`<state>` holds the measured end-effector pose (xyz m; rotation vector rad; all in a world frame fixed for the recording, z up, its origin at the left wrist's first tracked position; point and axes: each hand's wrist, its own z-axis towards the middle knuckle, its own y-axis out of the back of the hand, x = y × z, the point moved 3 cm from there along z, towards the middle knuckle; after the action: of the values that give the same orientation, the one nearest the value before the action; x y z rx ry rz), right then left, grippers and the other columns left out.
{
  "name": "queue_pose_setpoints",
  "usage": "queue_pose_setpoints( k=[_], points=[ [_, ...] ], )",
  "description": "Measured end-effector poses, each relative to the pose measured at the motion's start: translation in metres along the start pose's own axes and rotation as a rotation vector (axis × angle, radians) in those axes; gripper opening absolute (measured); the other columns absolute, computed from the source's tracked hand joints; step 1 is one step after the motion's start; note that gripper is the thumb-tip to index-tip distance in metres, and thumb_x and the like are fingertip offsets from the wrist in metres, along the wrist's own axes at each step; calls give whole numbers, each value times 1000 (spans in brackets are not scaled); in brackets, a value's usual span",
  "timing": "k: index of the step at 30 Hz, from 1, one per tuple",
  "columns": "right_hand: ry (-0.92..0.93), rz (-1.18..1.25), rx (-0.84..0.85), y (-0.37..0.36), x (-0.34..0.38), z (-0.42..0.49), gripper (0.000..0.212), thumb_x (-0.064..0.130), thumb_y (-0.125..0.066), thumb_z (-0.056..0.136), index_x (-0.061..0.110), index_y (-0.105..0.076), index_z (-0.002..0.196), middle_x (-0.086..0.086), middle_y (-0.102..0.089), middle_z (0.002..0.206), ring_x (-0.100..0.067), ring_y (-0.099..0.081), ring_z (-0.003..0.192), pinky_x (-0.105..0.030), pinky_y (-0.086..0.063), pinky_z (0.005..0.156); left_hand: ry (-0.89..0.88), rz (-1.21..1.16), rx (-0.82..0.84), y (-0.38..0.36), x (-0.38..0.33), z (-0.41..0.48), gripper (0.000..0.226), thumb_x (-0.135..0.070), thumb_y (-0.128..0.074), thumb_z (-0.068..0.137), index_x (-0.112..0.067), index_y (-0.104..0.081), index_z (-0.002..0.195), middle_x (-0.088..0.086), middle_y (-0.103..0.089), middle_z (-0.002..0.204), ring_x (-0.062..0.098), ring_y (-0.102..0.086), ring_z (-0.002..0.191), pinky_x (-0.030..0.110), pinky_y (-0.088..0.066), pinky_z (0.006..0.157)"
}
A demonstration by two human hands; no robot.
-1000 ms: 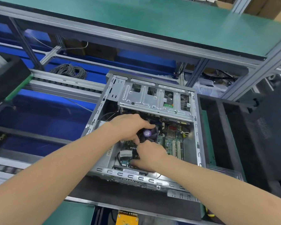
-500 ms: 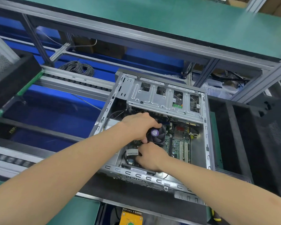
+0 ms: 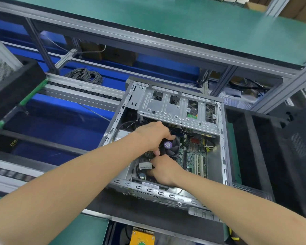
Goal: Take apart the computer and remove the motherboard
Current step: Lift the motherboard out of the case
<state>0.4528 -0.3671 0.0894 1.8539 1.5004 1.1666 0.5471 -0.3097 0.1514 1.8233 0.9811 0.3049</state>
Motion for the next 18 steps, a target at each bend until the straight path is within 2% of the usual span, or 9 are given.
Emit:
queue_pose_setpoints(
  k=[4,7,11,15,18],
  points=[
    [-3,-19,-13,2,1,0,20,18,-54,100,2,-64,93,-26,-67,110,-39,-63,98,-33,-41,69,8,0,2,0,0,0,100,-22,-93,74,-48,-38,154,9,-48,151,36,-51,133,44,-49,95],
    [26,-48,-6,1,2,0,18,18,-53,100,7,-57,87,-26,-67,108,-41,-63,100,-33,-38,69,5,-5,4,1,0,-1,101,-20,-93,74,-48,-38,154,9,-46,151,36,-49,134,46,-51,95],
    [23,-74,-14,3,4,-1,23,15,-49,103,-1,-65,98,-26,-65,115,-41,-63,102,-34,-37,69,14,-21,3,2,0,-1,98,-18,-91,76,-47,-39,154,10,-46,150,37,-50,133,42,-47,88],
    [35,-70,-7,2,3,-4,22,14,-49,102,-2,-63,96,-26,-65,110,-41,-62,102,-35,-34,69,20,-20,14,3,-2,-1,98,-19,-91,76,-47,-38,154,12,-44,149,39,-48,134,45,-48,91],
    [7,-22,-44,5,5,-4,25,19,-51,103,-1,-67,107,-22,-66,110,-39,-64,103,-36,-48,77,19,-19,-7,1,-2,-1,94,-18,-90,78,-48,-40,152,11,-46,147,39,-49,132,40,-42,82]
  ],
)
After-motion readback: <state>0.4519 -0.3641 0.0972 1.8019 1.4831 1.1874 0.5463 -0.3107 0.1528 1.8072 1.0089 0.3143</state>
